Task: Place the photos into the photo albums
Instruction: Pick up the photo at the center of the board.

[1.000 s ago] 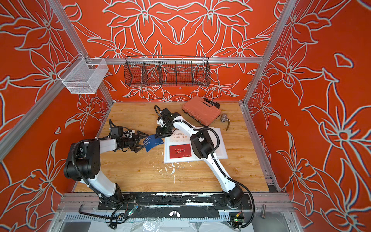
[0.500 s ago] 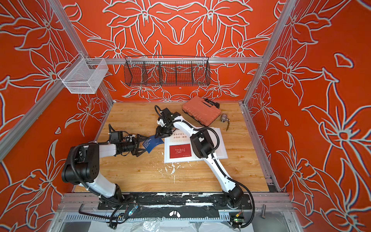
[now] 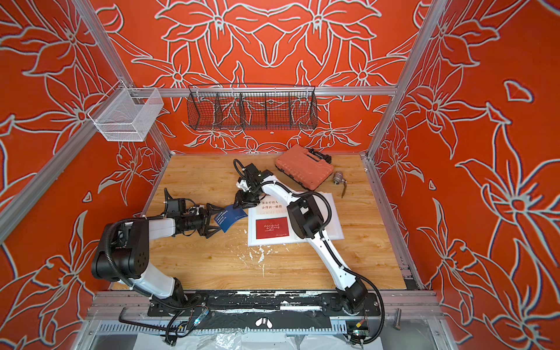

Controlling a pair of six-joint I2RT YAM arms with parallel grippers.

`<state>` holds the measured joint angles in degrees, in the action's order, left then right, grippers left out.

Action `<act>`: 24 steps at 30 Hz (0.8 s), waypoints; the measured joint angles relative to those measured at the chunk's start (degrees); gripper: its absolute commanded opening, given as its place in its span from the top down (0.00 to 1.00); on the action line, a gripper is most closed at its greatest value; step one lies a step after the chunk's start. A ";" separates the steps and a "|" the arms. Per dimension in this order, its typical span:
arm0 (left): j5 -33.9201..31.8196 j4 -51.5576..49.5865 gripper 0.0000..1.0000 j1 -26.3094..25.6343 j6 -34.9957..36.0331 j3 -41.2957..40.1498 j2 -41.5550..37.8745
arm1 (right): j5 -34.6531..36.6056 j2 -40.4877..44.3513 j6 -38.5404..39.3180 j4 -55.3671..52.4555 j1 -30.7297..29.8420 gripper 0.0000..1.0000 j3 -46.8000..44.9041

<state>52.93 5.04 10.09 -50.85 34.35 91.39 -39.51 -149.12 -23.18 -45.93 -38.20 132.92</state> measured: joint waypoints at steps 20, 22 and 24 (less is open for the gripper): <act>-18.40 -21.66 0.03 -0.15 10.08 3.80 -10.29 | -0.17 0.79 1.90 -0.76 0.00 0.48 1.14; -19.39 -23.63 0.03 -0.22 11.39 5.90 -10.23 | -0.09 1.84 1.97 -0.83 0.00 0.48 0.46; -19.63 -25.27 0.03 -0.31 12.98 9.46 -9.07 | 0.09 3.96 1.99 -0.72 0.00 0.48 -2.05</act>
<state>33.30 -20.23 9.78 -37.87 43.81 82.32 -39.42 -145.16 -21.19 -46.65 -38.20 130.87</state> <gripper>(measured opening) 0.974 0.520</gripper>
